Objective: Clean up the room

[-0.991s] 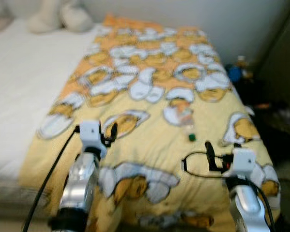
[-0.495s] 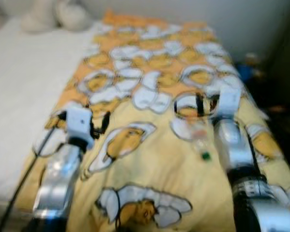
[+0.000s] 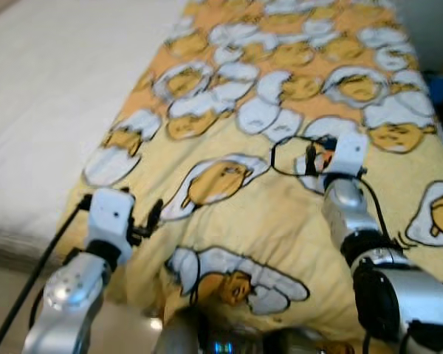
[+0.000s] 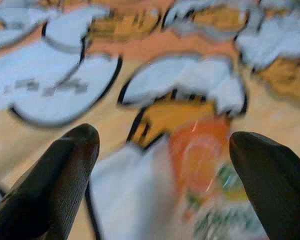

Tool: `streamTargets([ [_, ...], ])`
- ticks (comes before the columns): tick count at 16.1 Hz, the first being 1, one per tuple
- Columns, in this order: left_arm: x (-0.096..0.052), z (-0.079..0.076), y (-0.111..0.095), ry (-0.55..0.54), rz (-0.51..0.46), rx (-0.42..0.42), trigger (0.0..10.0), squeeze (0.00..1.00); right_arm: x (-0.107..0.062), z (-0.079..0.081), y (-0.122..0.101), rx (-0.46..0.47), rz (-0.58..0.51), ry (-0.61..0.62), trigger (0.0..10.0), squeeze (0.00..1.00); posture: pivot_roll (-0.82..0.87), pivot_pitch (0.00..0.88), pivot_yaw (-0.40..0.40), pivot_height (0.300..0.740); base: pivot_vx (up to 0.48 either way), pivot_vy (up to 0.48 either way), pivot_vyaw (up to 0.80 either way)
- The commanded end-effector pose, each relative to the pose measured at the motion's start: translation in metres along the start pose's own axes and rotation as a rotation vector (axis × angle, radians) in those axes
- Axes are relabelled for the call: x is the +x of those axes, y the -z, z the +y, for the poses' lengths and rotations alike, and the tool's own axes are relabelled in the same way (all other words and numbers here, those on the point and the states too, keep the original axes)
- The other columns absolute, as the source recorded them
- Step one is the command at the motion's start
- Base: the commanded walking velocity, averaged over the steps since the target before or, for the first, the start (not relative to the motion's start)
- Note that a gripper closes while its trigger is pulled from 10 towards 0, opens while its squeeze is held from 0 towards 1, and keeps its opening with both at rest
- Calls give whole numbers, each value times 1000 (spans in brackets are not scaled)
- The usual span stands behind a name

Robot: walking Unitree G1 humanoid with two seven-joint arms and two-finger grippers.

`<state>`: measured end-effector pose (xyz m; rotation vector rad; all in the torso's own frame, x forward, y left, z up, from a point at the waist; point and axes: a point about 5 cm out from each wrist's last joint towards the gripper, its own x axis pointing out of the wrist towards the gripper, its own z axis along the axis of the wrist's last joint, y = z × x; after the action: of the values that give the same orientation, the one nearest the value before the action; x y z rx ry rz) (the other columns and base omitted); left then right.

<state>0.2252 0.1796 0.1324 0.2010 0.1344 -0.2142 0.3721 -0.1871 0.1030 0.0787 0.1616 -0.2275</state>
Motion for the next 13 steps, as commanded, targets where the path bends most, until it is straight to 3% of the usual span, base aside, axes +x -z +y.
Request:
streamTargets([
  [1,0,-5,-4,12,-3,4,10000,0,-3,-5,14,50,70,19,10000,0,327,273,30,740,0,0,0],
  [6,1,-5,-7,15,5,3,10000,0,-1,-29,7,-22,19,141,10000,0,309,269,38,740,0,0,0],
  [10,4,-13,-6,43,6,-3,10000,0,-5,-44,20,-22,71,190,10000,0,293,259,32,740,0,0,0],
  [13,8,-13,-5,44,7,-6,10000,0,-10,-53,34,34,159,212,10000,0,287,250,30,740,0,0,0],
])
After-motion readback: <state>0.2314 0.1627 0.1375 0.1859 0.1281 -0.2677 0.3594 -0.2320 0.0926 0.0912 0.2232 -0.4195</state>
